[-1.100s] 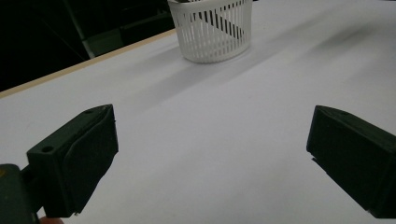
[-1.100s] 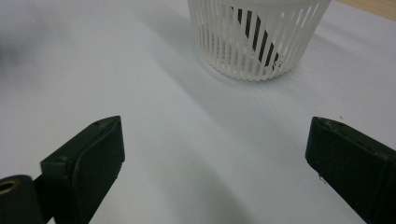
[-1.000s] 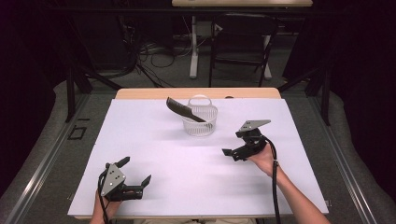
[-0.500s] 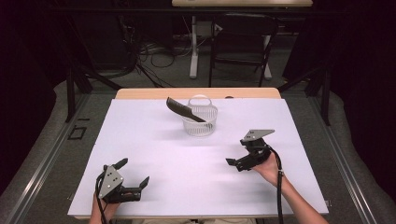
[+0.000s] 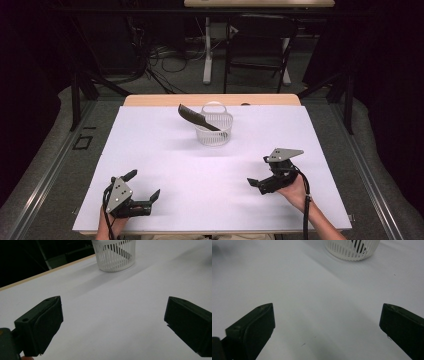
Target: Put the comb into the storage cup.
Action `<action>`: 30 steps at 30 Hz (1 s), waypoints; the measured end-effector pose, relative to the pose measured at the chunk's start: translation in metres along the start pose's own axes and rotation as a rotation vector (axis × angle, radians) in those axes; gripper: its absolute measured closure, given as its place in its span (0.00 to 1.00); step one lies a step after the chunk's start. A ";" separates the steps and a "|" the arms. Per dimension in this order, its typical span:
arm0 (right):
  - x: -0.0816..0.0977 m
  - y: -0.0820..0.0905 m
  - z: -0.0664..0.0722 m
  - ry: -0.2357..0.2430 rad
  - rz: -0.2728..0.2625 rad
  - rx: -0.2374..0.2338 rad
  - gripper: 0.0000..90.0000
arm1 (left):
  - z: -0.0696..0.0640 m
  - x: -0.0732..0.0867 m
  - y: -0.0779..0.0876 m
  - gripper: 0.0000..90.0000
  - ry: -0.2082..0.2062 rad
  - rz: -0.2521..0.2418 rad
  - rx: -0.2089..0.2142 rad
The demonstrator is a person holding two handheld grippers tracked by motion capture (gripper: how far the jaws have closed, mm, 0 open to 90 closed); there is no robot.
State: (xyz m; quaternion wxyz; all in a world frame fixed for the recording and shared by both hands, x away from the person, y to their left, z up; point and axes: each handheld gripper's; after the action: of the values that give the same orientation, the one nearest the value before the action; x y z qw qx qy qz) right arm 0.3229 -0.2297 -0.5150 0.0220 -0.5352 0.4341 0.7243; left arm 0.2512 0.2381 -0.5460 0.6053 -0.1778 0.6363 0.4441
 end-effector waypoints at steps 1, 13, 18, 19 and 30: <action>0.002 0.001 0.001 -0.001 -0.003 0.001 0.00 | 0.000 0.000 0.000 0.02 0.001 -0.001 0.000; 0.023 0.021 0.010 0.012 -0.061 0.069 0.00 | 0.000 0.000 -0.001 0.02 -0.005 -0.001 0.006; 0.028 0.026 0.015 0.024 -0.069 0.075 0.00 | 0.000 0.000 -0.001 0.02 -0.005 0.001 0.003; 0.029 0.027 0.016 0.023 -0.072 0.075 0.00 | 0.000 0.000 -0.001 0.02 -0.005 0.001 0.003; 0.043 0.039 0.021 0.015 -0.071 0.092 0.00 | 0.000 0.000 -0.001 0.02 -0.004 0.003 0.003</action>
State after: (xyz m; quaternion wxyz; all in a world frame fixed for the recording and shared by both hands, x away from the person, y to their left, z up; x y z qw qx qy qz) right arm 0.2693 -0.2582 -0.5245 0.0689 -0.5541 0.4478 0.6983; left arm 0.2516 0.2374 -0.5460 0.6063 -0.1751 0.6359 0.4443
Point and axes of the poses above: each handheld gripper's, and its own axes: y roughly backward along the jaws, x roughly out of its underside, z roughly to its left
